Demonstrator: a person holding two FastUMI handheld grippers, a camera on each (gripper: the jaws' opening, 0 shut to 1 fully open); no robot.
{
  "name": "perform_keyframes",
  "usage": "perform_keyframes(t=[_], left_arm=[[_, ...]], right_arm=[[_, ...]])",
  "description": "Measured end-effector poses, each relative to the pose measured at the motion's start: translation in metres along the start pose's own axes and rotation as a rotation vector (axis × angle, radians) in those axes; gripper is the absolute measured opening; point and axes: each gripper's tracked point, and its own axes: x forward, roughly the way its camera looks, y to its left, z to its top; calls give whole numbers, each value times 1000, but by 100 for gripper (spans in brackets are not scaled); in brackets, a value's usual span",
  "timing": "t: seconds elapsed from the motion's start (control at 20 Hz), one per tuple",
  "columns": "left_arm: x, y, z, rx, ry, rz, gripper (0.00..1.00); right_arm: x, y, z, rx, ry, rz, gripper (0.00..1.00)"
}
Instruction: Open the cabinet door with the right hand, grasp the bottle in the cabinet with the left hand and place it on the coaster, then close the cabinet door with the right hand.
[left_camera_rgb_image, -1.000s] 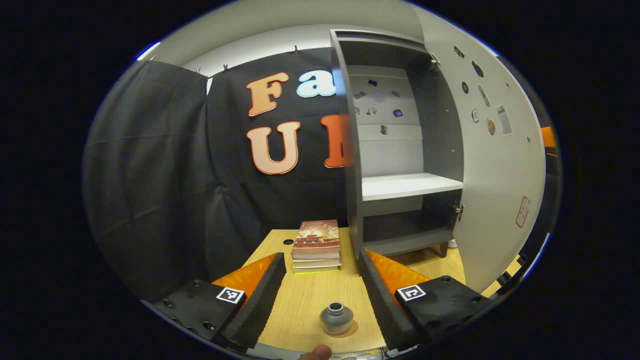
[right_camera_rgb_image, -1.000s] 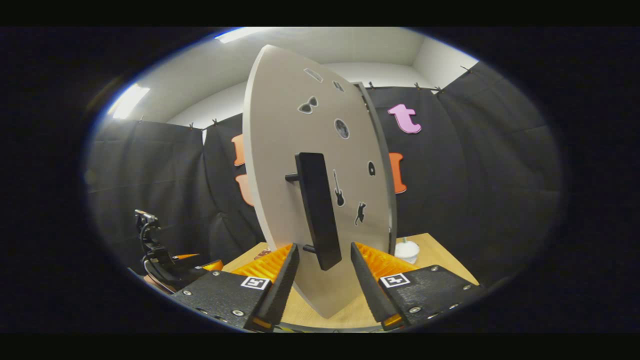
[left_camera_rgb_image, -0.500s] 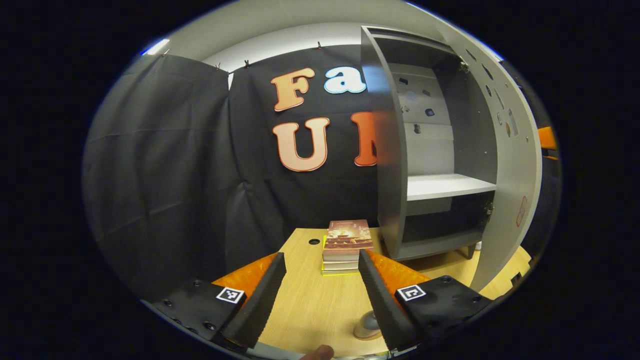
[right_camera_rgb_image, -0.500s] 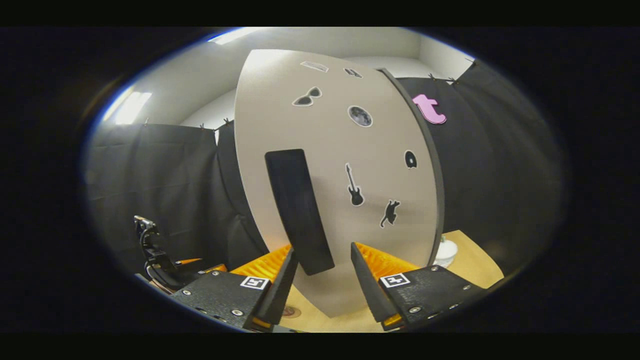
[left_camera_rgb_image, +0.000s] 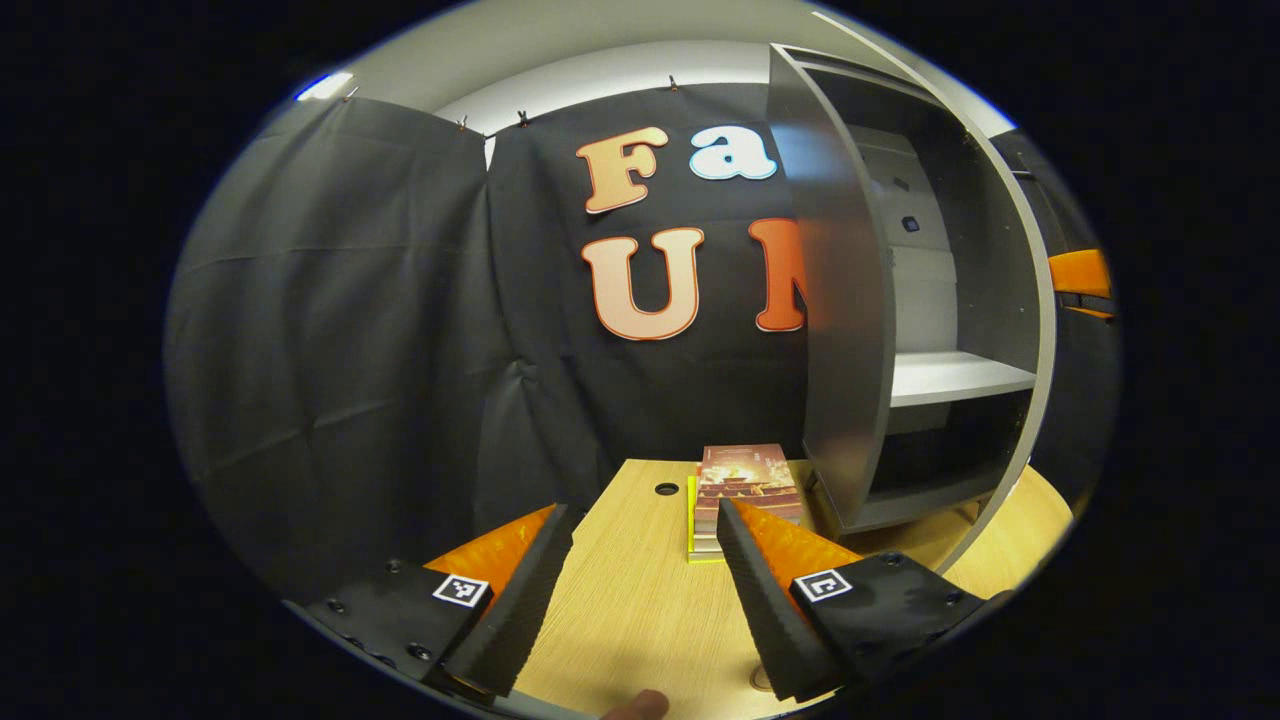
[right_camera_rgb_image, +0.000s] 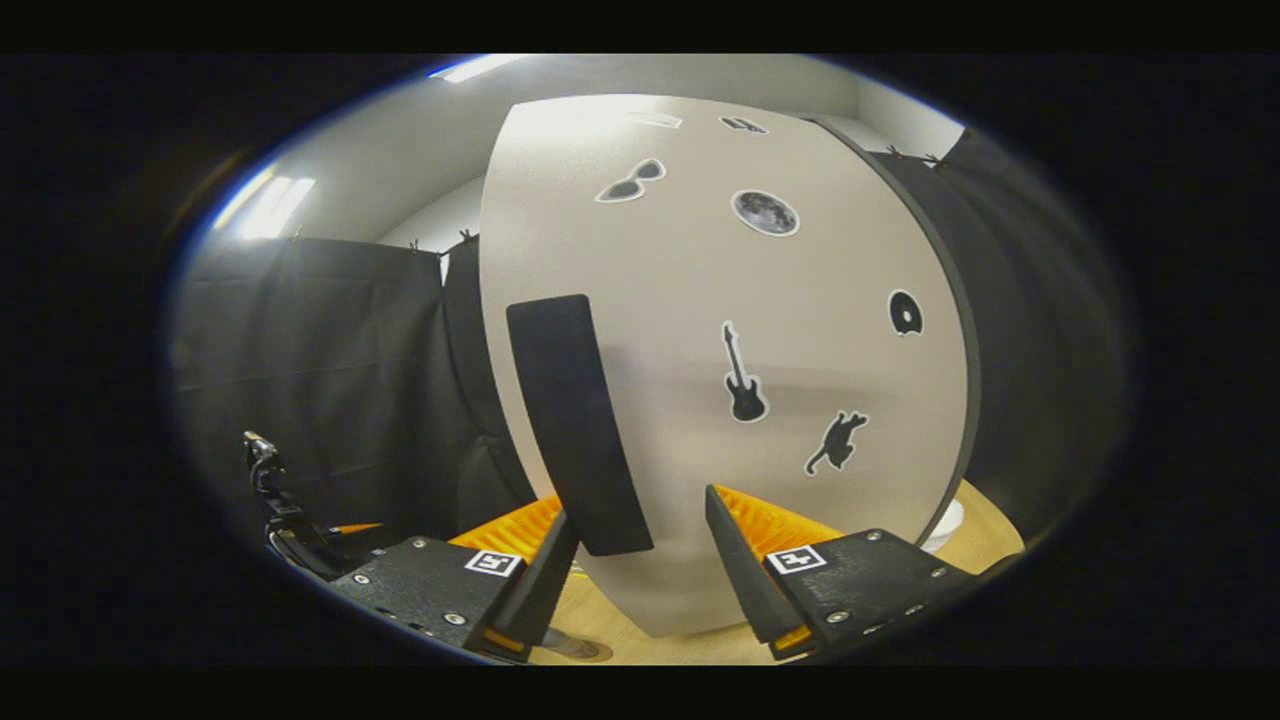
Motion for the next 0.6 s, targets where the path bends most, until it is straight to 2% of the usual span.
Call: perform_keyframes(t=[0.25,0.6], left_arm=[[22,-1,0,-27,-3,-26,95],[66,-12,-2,-77,17,-75,95]], right_arm=[[17,-1,2,-82,-21,-48,77],[26,-5,0,-147,-67,-177,81]])
